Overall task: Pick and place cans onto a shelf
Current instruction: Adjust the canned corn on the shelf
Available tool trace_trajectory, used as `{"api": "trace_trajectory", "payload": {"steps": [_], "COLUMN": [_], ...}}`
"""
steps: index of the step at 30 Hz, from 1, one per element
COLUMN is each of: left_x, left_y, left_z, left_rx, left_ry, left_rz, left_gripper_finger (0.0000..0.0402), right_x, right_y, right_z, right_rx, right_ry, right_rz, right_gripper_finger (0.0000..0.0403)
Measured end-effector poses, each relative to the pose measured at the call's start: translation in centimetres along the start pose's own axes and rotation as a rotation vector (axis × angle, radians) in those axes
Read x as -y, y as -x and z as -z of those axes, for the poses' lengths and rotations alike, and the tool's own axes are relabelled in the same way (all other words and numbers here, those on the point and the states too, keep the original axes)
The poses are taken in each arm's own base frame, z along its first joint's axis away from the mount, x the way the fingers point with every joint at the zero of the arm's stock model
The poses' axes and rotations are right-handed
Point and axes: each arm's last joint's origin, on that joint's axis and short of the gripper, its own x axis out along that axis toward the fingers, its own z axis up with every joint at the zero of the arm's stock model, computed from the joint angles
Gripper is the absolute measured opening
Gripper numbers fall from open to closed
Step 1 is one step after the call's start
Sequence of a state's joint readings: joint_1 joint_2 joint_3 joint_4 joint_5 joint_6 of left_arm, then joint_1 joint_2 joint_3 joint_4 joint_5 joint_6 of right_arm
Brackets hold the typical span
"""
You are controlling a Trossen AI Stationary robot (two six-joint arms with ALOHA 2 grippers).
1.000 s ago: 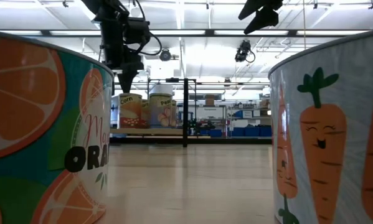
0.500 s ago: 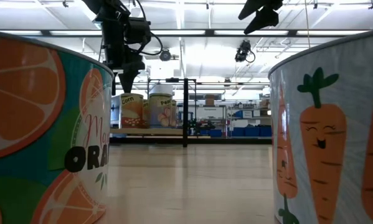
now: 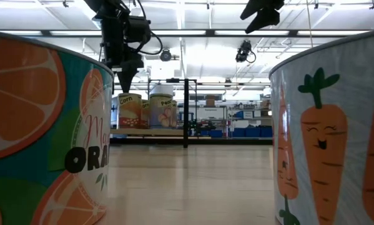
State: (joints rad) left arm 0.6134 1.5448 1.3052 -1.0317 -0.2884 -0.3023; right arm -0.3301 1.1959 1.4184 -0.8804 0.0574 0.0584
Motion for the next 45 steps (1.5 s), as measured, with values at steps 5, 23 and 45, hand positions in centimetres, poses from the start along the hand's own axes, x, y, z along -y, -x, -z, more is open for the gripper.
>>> {"api": "trace_trajectory", "payload": {"steps": [5, 23, 45], "left_x": [-0.3, -1.4, -0.1], "left_y": [2.1, 1.7, -1.2], "left_z": [-1.1, 4.9, 4.5], "left_rx": [0.083, -0.072, 0.044], "left_ry": [0.014, 0.084, 0.173], "left_rz": [0.024, -0.027, 0.045], "left_gripper_finger": [0.0336, 0.0319, 0.0309], "right_x": [0.7, 3.5, 4.2], "right_y": [0.9, -1.4, -1.2], "right_z": [0.1, 6.4, 6.8], "right_rx": [0.027, -0.088, -0.11], "right_ry": [-0.003, -0.161, -0.24], "right_rz": [0.065, 0.177, 0.21], "right_gripper_finger": [0.0348, 0.0347, 0.0347]}}
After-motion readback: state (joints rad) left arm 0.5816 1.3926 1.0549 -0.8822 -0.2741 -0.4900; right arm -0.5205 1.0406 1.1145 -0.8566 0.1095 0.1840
